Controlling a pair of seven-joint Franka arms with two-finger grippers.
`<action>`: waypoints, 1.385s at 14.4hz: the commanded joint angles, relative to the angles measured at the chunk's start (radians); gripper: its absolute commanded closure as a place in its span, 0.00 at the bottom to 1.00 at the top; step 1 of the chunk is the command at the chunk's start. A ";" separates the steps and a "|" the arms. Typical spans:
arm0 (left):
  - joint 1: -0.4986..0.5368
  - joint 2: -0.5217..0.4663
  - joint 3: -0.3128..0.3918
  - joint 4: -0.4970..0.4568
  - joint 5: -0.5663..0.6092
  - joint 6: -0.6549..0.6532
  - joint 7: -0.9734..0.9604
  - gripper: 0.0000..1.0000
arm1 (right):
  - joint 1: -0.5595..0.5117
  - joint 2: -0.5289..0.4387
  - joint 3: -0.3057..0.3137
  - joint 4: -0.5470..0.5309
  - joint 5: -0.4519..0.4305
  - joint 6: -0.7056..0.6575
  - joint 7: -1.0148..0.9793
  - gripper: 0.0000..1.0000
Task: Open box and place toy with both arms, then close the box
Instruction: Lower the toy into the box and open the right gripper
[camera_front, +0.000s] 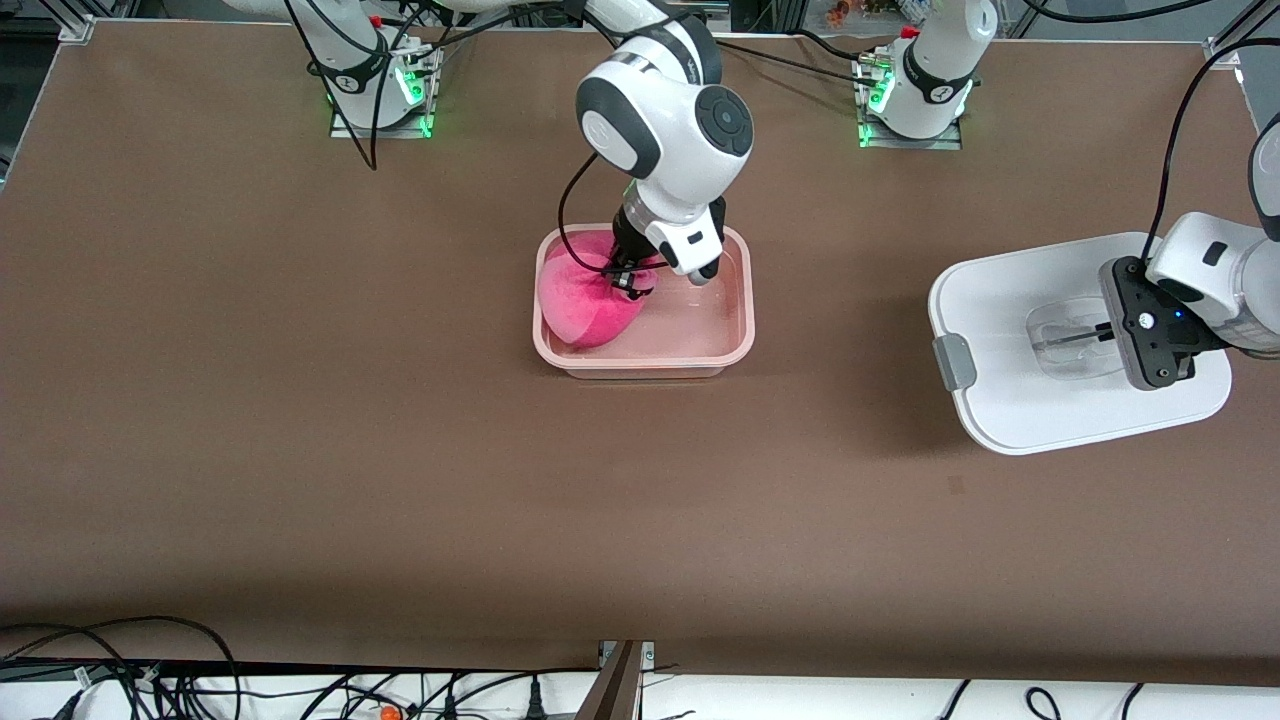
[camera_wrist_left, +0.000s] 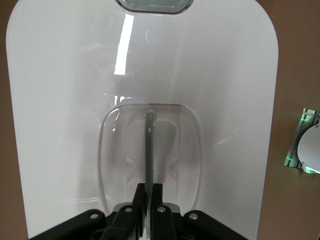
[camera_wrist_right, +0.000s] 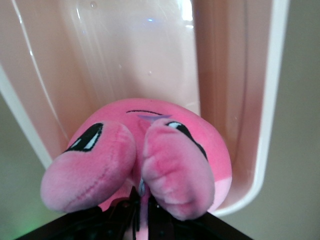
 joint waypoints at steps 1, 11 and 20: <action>-0.003 0.000 -0.002 0.017 0.016 -0.017 0.009 1.00 | 0.016 0.058 -0.009 0.040 -0.031 0.031 0.000 1.00; -0.004 0.000 -0.002 0.017 0.016 -0.017 0.003 1.00 | 0.044 0.129 -0.013 0.037 -0.060 0.193 0.228 0.00; -0.004 -0.001 -0.018 0.014 0.013 -0.026 0.023 1.00 | 0.038 0.068 -0.019 0.060 -0.001 0.255 0.372 0.00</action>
